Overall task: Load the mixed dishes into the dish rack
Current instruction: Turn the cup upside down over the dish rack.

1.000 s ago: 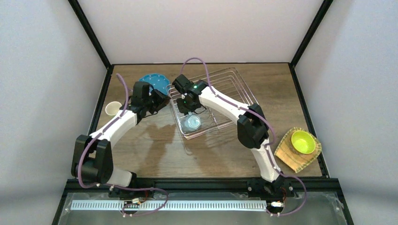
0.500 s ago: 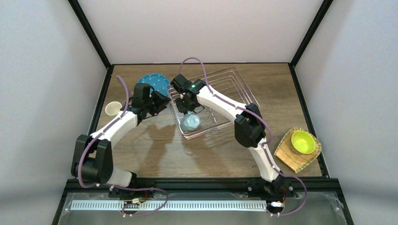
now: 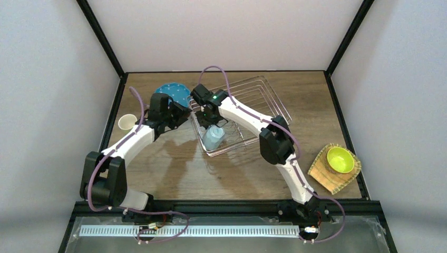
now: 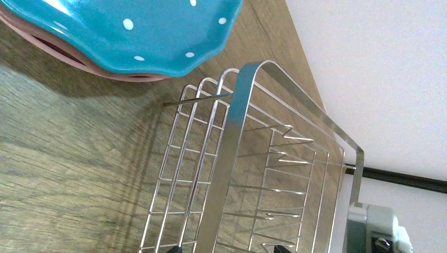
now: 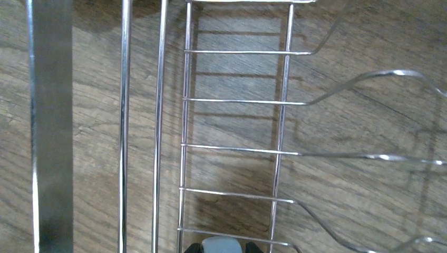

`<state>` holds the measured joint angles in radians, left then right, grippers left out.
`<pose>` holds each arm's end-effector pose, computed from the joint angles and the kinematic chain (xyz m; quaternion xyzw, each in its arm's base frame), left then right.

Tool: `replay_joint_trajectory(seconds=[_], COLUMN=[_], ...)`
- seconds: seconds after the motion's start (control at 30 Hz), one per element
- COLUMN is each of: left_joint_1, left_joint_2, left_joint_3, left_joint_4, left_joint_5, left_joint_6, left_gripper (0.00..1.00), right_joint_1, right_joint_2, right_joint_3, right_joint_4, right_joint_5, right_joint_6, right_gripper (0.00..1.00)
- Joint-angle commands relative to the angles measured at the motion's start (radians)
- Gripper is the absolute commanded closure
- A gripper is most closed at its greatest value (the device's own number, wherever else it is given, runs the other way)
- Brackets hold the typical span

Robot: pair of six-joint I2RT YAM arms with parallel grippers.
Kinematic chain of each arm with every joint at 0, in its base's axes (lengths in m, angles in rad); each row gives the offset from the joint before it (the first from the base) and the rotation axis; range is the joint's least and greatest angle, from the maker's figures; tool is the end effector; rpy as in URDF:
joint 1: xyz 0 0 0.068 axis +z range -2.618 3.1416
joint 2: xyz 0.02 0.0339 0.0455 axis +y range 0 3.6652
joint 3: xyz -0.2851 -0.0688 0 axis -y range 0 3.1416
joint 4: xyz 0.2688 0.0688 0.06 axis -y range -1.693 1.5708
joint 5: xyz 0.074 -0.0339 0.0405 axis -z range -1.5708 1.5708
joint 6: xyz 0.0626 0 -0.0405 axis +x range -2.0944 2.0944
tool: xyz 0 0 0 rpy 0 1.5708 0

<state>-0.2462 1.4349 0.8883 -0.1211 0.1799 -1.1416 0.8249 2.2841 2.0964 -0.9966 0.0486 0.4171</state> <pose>0.3354 -0.0958 0.2236 -0.3526 0.8248 -0.3401 0.2824 0.3641 0.3896 0.2114 -0.1941 0.9617 0.0923 0.1700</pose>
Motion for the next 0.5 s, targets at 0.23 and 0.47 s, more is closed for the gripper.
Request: replay_joint_trajectory(seconds=[0.23,0.47], left_joint_1=[-0.004,-0.004], left_joint_2=[-0.028,-0.049], left_joint_3=[-0.014,-0.024], left_joint_4=[-0.02,-0.034], left_joint_5=[-0.053,-0.067], left_joint_6=[-0.071,-0.076], left_gripper=[0.0,0.0], right_joint_1=[0.003,0.003], right_joint_2=[0.046,0.032], right_joint_3=[0.085,0.115], right_joint_4=[-0.013,-0.014], right_joint_5=[0.019,0.04], right_joint_6=[-0.019,-0.015], right_gripper=[0.49,0.45])
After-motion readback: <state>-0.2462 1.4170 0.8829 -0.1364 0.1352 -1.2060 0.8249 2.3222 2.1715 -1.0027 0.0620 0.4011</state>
